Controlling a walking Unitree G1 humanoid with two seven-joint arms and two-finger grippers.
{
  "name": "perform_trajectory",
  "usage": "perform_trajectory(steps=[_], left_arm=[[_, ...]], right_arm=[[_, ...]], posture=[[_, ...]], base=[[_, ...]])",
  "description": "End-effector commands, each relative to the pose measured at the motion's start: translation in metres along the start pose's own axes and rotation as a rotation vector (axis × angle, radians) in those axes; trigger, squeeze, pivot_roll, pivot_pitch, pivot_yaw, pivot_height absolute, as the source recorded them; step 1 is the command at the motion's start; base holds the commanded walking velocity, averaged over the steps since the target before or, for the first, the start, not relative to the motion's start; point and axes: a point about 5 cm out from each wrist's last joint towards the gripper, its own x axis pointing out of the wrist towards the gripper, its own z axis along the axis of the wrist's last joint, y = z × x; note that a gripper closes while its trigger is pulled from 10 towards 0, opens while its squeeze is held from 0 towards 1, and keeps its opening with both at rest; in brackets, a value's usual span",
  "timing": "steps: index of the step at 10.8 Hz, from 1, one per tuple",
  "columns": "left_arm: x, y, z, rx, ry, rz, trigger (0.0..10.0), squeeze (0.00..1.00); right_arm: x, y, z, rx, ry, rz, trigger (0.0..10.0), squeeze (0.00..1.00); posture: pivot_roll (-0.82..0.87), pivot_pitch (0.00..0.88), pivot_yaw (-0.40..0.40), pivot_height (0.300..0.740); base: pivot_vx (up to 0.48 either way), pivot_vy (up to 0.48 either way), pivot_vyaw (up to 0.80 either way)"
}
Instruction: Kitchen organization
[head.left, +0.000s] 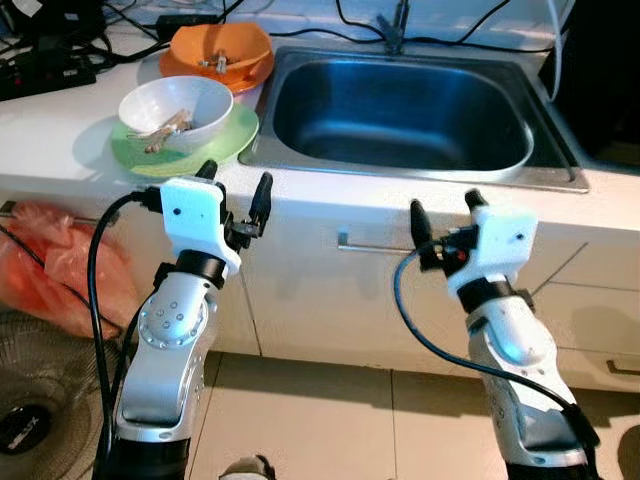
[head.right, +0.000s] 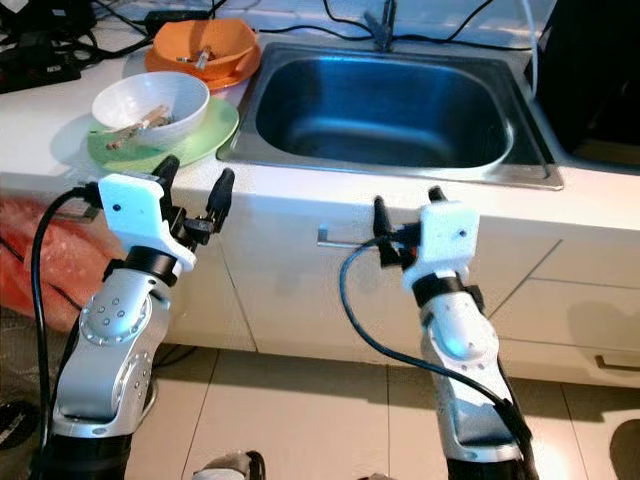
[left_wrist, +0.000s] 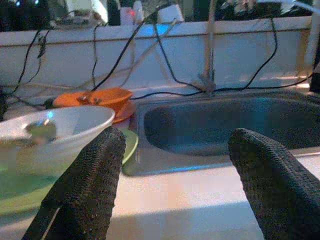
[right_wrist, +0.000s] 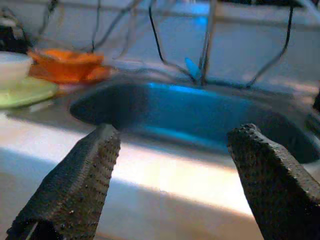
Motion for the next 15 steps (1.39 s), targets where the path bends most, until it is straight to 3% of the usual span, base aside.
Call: perform_trajectory(steps=[1, 9, 13, 15], left_arm=[[0.0039, -0.0018, 0.0051, -0.001, -0.022, 0.001, 10.0, 0.0], [0.0091, -0.004, 0.0033, 0.033, -0.021, -0.017, 10.0, 0.0], [0.0099, -0.007, 0.0036, 0.018, -0.037, -0.004, 10.0, 0.0], [0.0103, -0.0092, 0.0045, 0.032, -0.043, -0.014, 10.0, 0.0]], right_arm=[[0.002, 0.0028, 0.012, -0.036, -0.054, 0.017, 10.0, 0.0], [0.0038, 0.0088, 0.0146, -0.055, -0.078, 0.014, 10.0, 0.0], [0.0049, 0.009, 0.0137, -0.06, -0.079, 0.015, 10.0, 0.0], [0.0057, 0.009, 0.0133, -0.062, -0.078, 0.01, 10.0, 0.0]], posture=[[0.03, 0.106, 0.001, 0.74], [0.03, 0.097, 0.021, 0.74], [0.03, 0.09, 0.023, 0.74], [0.03, 0.086, 0.023, 0.74]], base=[[0.48, 0.0, 0.0], [0.458, 0.0, 0.0], [0.0, 0.0, 0.0], [0.0, 0.0, 0.79]])
